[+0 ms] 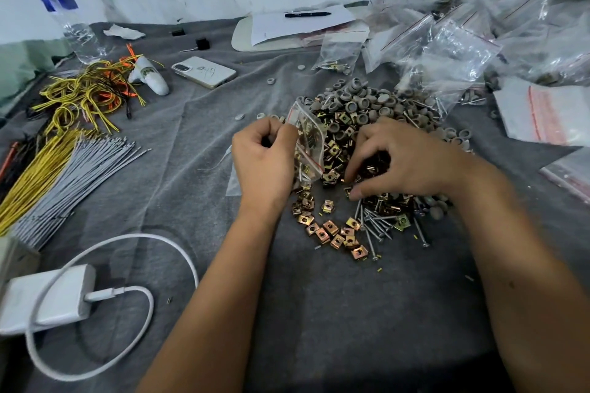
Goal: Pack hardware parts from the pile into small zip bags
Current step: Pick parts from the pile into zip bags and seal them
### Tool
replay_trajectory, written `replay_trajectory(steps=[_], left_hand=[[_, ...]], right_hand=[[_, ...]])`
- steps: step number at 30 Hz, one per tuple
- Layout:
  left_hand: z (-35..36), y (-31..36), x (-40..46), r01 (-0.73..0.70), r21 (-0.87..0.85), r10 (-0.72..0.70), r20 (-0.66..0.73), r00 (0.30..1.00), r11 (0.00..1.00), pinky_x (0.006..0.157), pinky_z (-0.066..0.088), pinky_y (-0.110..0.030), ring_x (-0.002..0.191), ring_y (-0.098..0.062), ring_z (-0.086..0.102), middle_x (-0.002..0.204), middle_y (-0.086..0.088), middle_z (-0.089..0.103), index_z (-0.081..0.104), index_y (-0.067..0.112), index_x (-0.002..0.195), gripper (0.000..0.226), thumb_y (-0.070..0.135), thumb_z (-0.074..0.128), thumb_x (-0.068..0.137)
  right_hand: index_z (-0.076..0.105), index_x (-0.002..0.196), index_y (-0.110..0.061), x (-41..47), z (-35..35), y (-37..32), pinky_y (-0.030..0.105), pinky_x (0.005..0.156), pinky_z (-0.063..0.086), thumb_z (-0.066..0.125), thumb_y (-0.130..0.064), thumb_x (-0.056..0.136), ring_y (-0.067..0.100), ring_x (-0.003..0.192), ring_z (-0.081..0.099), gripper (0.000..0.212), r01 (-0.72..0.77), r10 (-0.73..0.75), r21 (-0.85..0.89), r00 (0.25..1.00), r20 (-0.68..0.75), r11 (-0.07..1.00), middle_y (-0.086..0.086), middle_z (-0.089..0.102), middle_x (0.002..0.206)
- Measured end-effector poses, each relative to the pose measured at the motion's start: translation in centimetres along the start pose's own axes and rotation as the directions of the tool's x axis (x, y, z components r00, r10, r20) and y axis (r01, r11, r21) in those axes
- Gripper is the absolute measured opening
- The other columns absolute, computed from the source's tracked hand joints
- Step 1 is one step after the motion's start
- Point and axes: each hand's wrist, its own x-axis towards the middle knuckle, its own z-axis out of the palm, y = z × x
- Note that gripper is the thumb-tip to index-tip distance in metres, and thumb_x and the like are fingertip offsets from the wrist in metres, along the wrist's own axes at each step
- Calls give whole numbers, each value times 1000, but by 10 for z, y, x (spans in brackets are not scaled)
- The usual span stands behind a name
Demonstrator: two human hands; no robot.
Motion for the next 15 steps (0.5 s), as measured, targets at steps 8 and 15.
replay_trajectory(steps=[8, 15], left_hand=[[1, 1, 0, -7, 0, 7, -17, 1000, 1000, 50, 28, -26, 56, -13, 34, 57, -6, 39, 43, -11, 65, 29, 10, 57, 78], [0, 0, 0, 3, 4, -3, -16, 1000, 1000, 50, 29, -25, 55, -13, 35, 55, -2, 41, 45, -9, 63, 27, 10, 57, 78]], right_hand=[[76, 87, -36, 6, 8, -2, 39, 97, 37, 81, -46, 81, 9, 97, 36, 13, -13, 11, -119, 1000, -21, 993, -13, 49, 93], [76, 89, -39, 4, 7, -5, 39, 97, 37, 83, -54, 73, 12, 106, 39, 23, -35, 39, -103, 998, 45, 994, -16, 49, 102]])
